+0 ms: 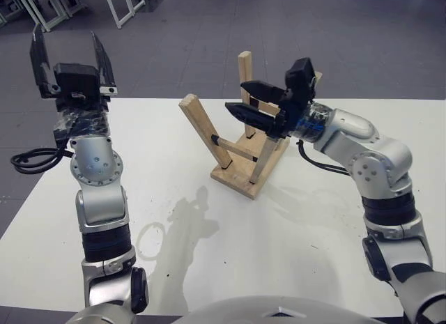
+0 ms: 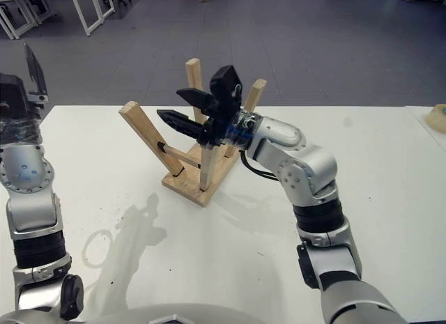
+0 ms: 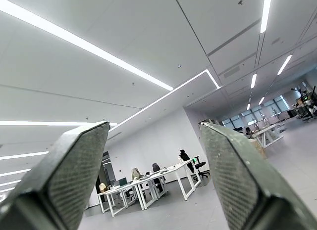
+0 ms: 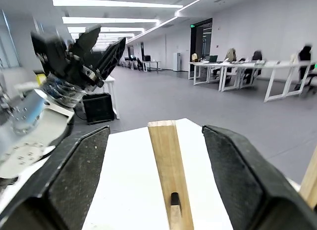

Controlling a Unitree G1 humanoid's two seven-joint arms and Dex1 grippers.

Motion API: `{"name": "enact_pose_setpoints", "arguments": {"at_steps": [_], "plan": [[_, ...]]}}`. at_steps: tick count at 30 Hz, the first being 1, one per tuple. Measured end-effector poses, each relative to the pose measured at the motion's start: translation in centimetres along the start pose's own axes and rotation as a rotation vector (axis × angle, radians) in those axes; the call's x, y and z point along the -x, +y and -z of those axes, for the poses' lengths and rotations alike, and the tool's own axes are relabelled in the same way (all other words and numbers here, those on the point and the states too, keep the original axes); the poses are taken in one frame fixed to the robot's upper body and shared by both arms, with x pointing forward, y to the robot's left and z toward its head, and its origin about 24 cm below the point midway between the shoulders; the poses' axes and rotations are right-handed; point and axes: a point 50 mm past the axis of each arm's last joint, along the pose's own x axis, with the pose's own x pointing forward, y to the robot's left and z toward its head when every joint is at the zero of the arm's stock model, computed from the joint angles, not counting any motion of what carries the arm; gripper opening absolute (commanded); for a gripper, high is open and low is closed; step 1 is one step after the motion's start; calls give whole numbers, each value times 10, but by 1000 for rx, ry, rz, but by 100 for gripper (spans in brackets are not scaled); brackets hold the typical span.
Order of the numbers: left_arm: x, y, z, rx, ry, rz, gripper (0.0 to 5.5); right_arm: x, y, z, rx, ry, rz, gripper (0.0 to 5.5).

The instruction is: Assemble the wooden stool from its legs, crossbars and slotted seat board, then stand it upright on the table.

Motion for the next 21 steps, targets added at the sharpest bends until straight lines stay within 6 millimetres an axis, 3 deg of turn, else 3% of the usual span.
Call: {"name": "enact_pose_setpoints", "arguments": {"at_steps": [4, 6, 8, 10, 12, 14, 15, 16, 17, 19, 21], "plan": [[5, -18, 1, 62, 39, 55, 341, 8, -11, -13, -60, -75, 86, 343], [10, -22, 4, 85, 63, 67, 341, 23, -17, -42, -132, -229, 162, 343], [15, -23, 8, 89, 86, 74, 341, 36, -24, -80, -81, -365, 227, 343], [19, -22, 12, 83, 102, 74, 341, 46, -32, -87, 2, -338, 275, 343], [20, -19, 13, 79, 108, 63, 341, 52, -44, -67, 102, -198, 335, 343], [19, -14, 15, 74, 110, 47, 341, 59, -58, -12, 212, 64, 378, 343], [19, -13, 16, 74, 113, 45, 341, 62, -61, 7, 245, 139, 374, 343], [19, -12, 19, 75, 125, 43, 341, 66, -61, 39, 278, 244, 340, 343], [20, -11, 21, 74, 134, 42, 341, 65, -58, 55, 319, 287, 288, 343], [23, -11, 25, 70, 151, 47, 341, 56, -47, 67, 402, 273, 157, 343], [28, -12, 30, 71, 175, 58, 341, 49, -37, 66, 462, 209, 66, 343]]}}
